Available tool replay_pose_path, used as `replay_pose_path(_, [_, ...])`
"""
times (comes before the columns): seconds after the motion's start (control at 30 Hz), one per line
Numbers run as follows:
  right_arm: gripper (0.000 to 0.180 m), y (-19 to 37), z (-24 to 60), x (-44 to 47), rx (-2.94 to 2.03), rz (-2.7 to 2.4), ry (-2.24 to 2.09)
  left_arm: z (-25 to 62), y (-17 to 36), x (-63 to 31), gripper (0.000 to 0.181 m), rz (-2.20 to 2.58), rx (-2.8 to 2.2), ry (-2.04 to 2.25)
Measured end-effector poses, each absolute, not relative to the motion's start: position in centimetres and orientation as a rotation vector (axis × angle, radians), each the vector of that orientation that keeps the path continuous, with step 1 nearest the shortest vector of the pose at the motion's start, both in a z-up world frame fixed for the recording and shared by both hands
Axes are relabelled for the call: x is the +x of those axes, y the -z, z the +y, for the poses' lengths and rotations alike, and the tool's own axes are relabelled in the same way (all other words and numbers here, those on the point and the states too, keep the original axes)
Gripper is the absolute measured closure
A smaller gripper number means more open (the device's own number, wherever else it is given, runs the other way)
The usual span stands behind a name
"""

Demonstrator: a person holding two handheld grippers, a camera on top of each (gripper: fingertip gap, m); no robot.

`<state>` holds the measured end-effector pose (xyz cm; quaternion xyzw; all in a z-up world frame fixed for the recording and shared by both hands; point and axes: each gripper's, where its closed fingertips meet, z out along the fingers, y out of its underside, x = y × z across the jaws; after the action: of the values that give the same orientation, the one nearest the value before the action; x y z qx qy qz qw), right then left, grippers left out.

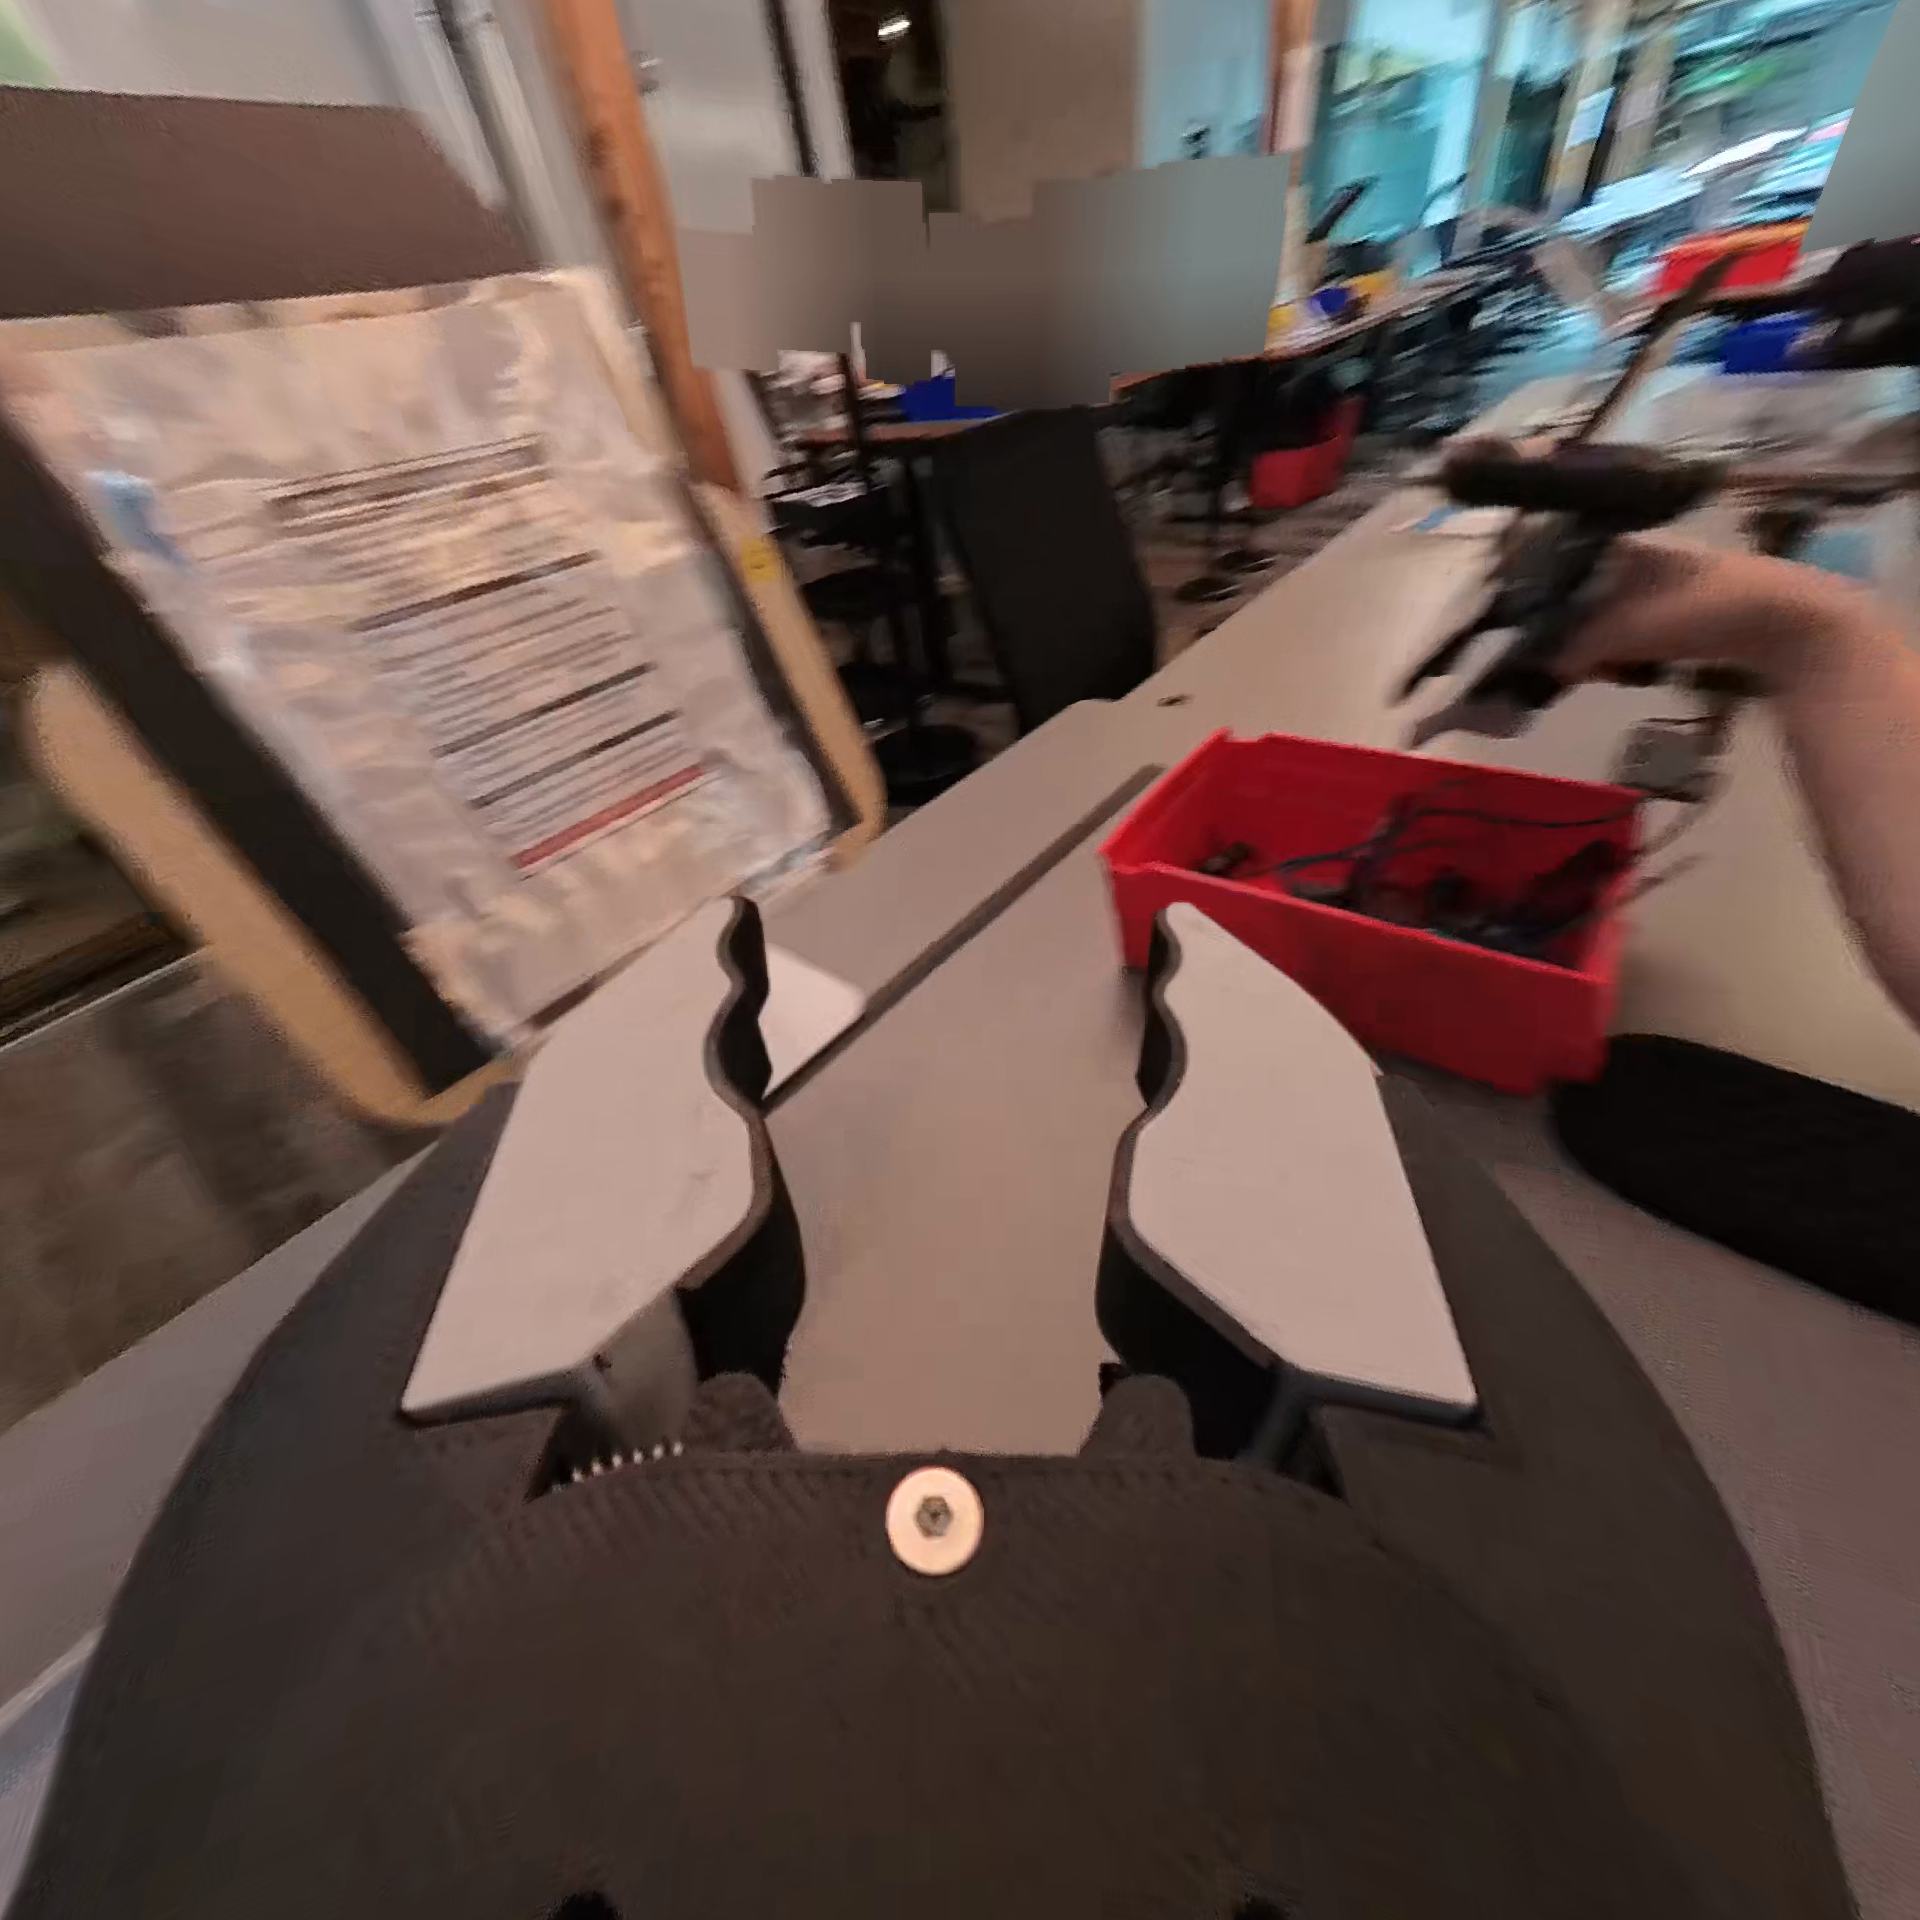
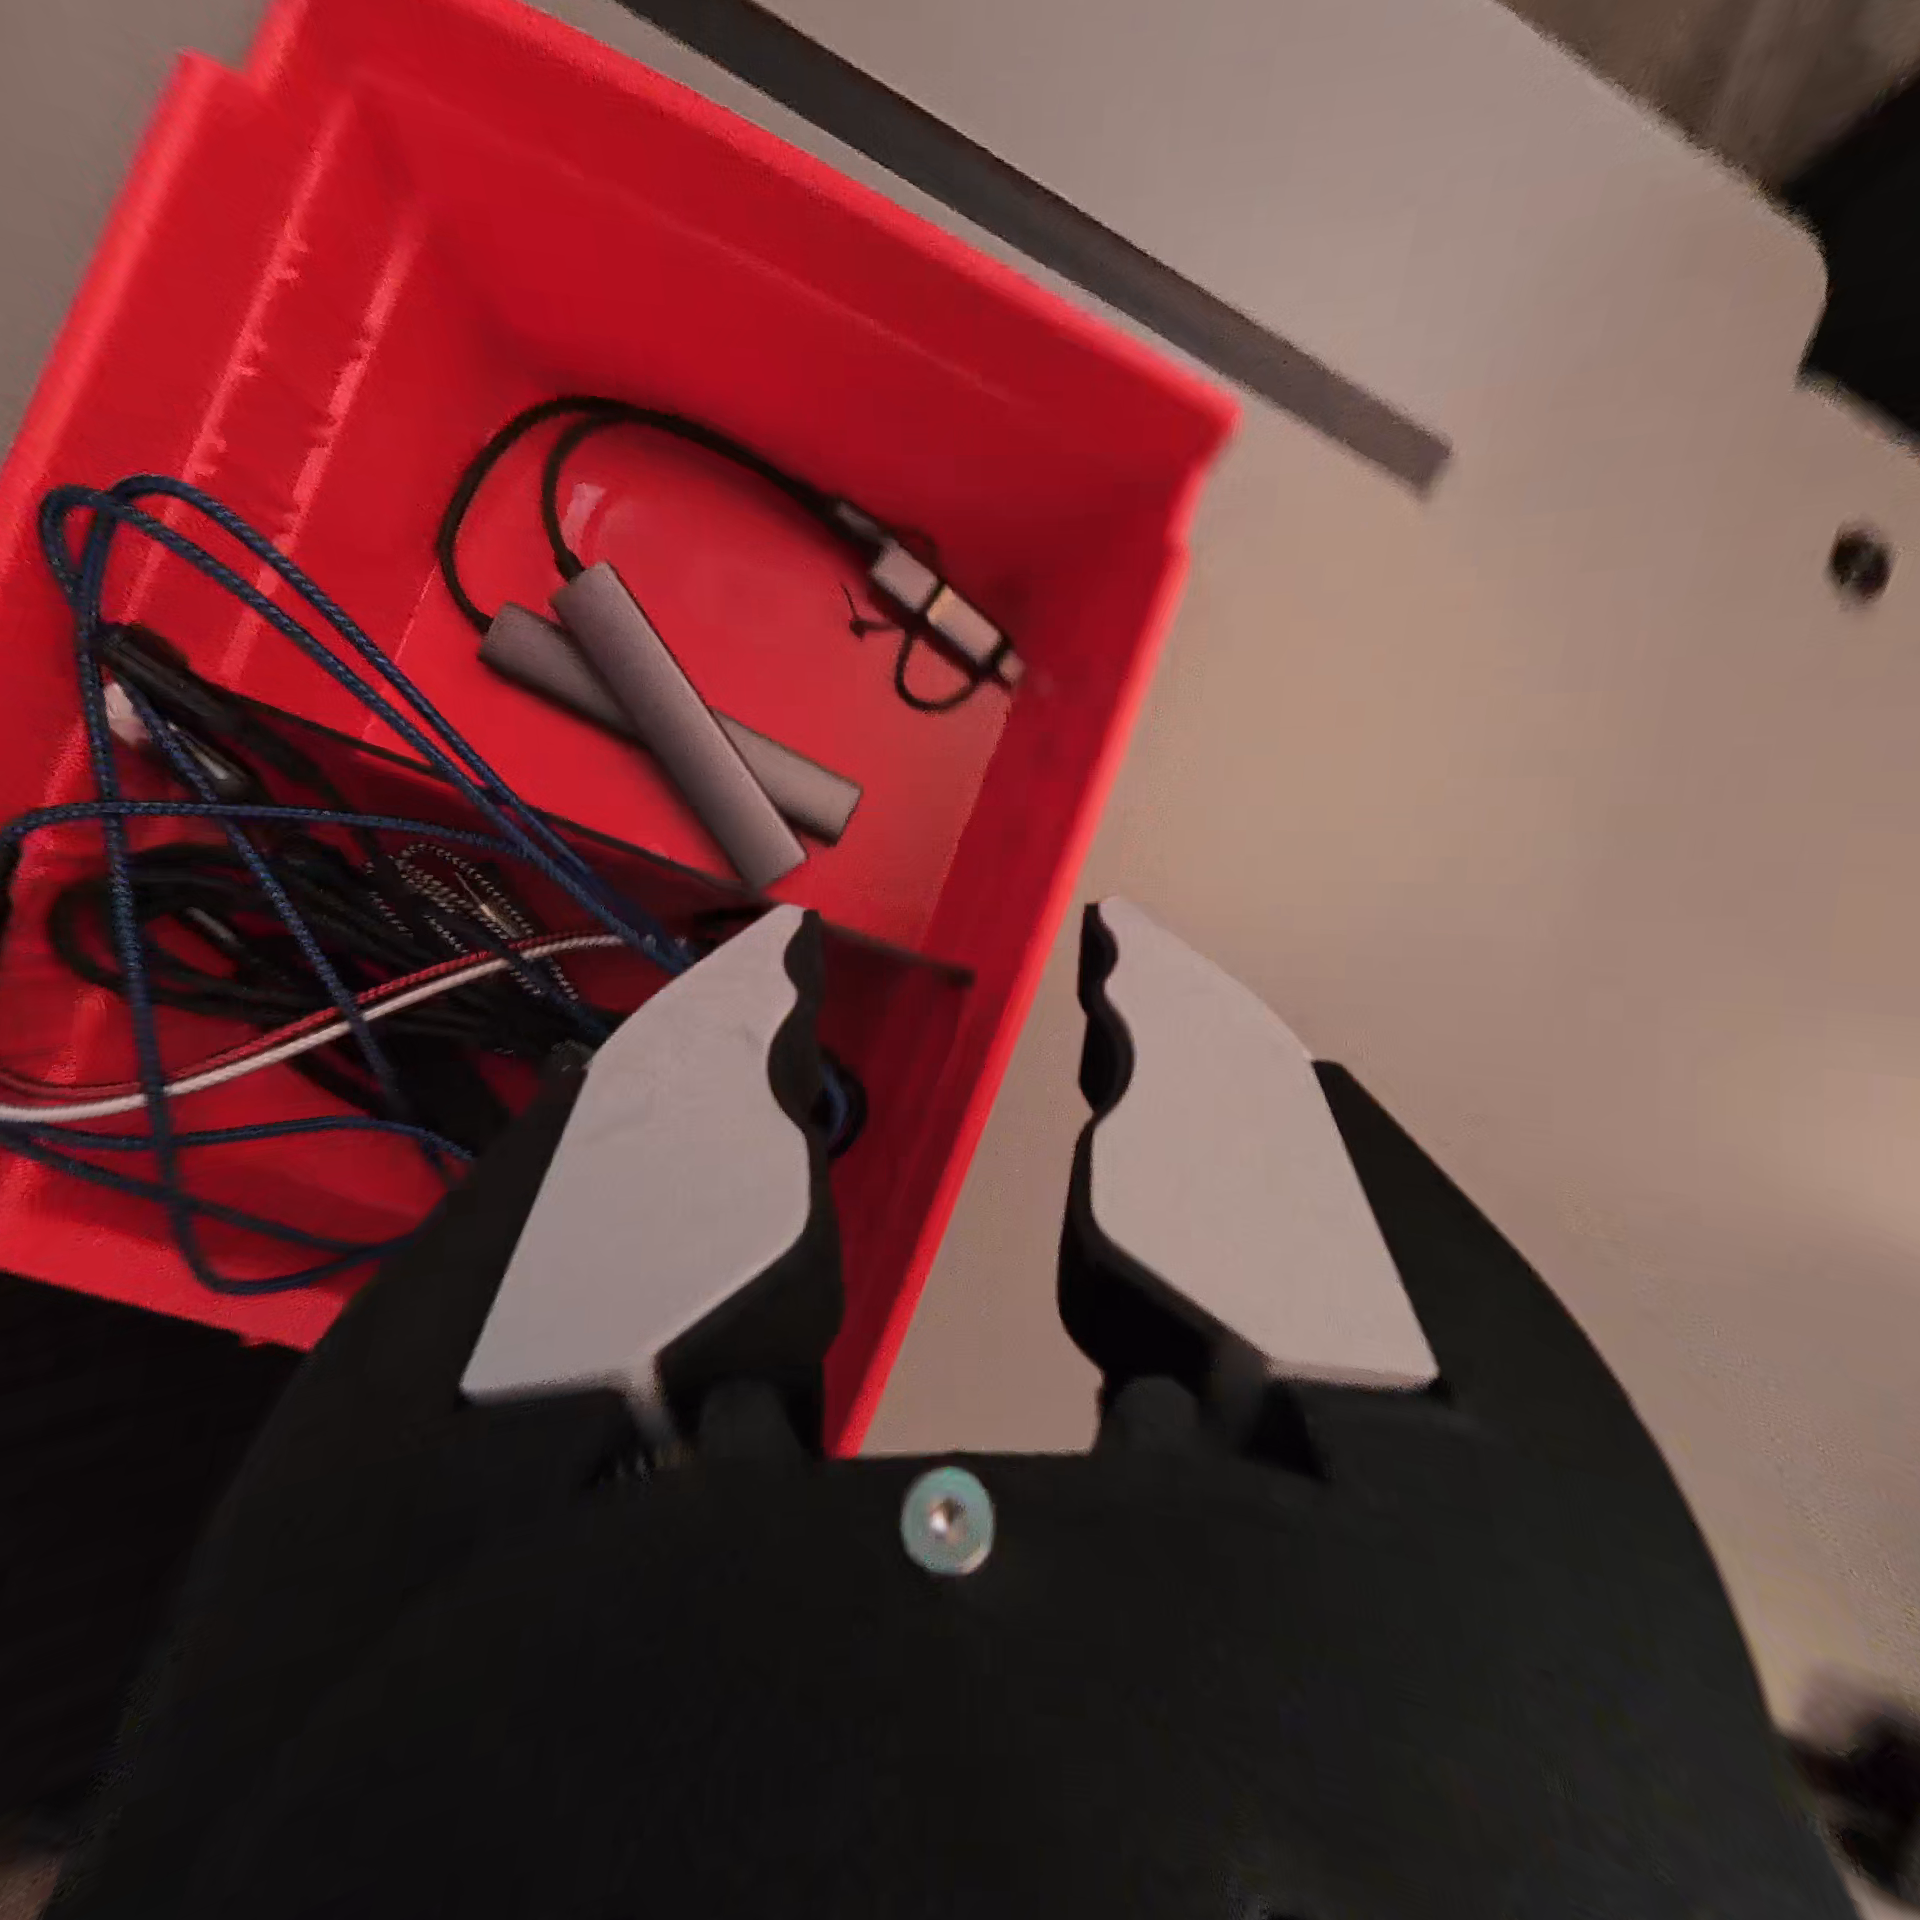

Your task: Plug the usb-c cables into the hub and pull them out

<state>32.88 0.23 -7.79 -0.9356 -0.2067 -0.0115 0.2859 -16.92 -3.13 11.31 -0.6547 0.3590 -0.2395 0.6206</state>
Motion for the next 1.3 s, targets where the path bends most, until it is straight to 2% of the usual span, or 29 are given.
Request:
replay_pose_path(0.23, [0.140, 13.0, -6.5, 37.0, -2.839, -0.059, 0.002, -1.1, -10.5, -28.2, 0.109, 0.476, -1.719, 0.258])
replay_pose_path(0.37, [0.157, 14.6, -7.3, 35.6, -2.867, 0.032, -0.311, -1.3, -8.1, -34.7, 0.108, 0.283, -1.883, 0.135])
replay_pose_path(0.47, [0.163, 15.9, -8.3, 34.3, -2.936, 0.092, -0.589, -1.8, -5.0, -39.8, 0.108, 0.117, -2.039, 0.034])
replay_pose_path(0.53, [0.161, 16.9, -9.2, 33.8, -3.010, 0.110, -0.668, -2.5, -2.5, -43.1, 0.108, 0.007, -2.160, -0.034])
replay_pose_path(0.8, [0.172, 17.1, -9.2, 34.4, -3.070, -0.030, -0.453, -4.6, 6.4, -48.0, 0.121, -0.091, -2.516, 0.017])
replay_pose_path(0.93, [0.174, 17.2, -9.5, 34.2, -3.109, -0.085, -0.370, -5.0, 10.5, -46.4, 0.124, -0.029, -2.696, 0.212])
replay_pose_path(1.07, [0.173, 17.3, -10.0, 33.1, -3.173, -0.149, -0.341, -3.8, 12.6, -46.0, 0.145, 0.038, -2.760, 0.264])
replay_pose_path(1.23, [0.171, 17.2, -9.8, 31.5, -3.231, -0.251, -0.262, -4.7, 15.8, -45.2, 0.162, 0.106, -2.939, 0.304])
replay_pose_path(1.3, [0.170, 17.2, -9.3, 30.7, -3.232, -0.281, -0.262, -4.9, 16.5, -45.7, 0.176, 0.159, -2.982, 0.211])
